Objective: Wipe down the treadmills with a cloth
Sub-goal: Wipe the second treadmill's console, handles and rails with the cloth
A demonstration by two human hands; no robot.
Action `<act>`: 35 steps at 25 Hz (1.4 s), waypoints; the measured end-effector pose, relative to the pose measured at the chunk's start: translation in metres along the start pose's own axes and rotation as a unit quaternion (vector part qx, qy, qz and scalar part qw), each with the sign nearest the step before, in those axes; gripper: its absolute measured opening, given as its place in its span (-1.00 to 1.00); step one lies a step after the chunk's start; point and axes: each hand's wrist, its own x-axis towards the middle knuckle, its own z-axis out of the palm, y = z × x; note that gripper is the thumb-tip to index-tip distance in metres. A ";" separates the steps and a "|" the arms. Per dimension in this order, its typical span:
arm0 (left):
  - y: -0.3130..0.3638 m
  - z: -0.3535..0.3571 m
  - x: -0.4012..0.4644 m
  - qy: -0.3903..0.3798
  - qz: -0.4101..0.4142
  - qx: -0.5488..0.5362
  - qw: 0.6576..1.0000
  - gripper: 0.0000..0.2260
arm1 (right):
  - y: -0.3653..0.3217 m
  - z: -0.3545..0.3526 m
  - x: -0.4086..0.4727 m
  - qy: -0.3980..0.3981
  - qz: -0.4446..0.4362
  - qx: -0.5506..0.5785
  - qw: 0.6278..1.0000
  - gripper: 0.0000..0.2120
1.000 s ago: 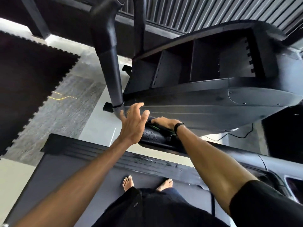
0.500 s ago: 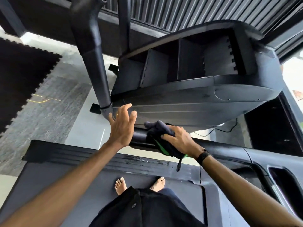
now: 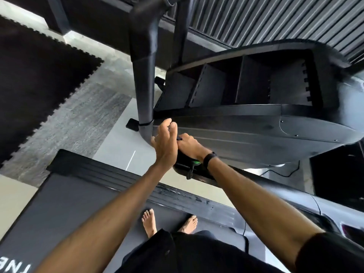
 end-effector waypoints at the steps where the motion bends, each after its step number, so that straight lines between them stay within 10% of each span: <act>1: -0.003 -0.007 0.003 0.026 -0.021 -0.046 0.998 -0.33 | 0.000 0.007 -0.018 0.047 -0.021 0.012 0.999 -0.80; 5: -0.014 -0.039 0.004 0.051 -0.032 -0.097 0.993 -0.44 | 0.043 0.001 -0.089 0.120 -0.088 0.021 0.989 -0.67; 12: -0.025 -0.041 -0.022 0.045 -0.038 -0.101 0.993 -0.65 | 0.053 -0.027 0.014 -0.087 0.126 0.035 0.988 -0.68; 22: 0.005 -0.013 0.010 -0.039 0.032 0.078 0.996 -0.64 | 0.076 -0.003 -0.121 0.214 -0.076 -0.016 0.974 -0.56; 29: 0.003 0.004 0.008 -0.137 0.131 0.308 0.932 -0.64 | 0.180 -0.052 -0.164 0.257 0.211 0.005 0.943 -0.63; 35: -0.002 0.000 0.013 -0.208 0.189 0.366 0.887 -0.59 | 0.189 -0.056 -0.149 0.307 0.275 0.022 0.911 -0.57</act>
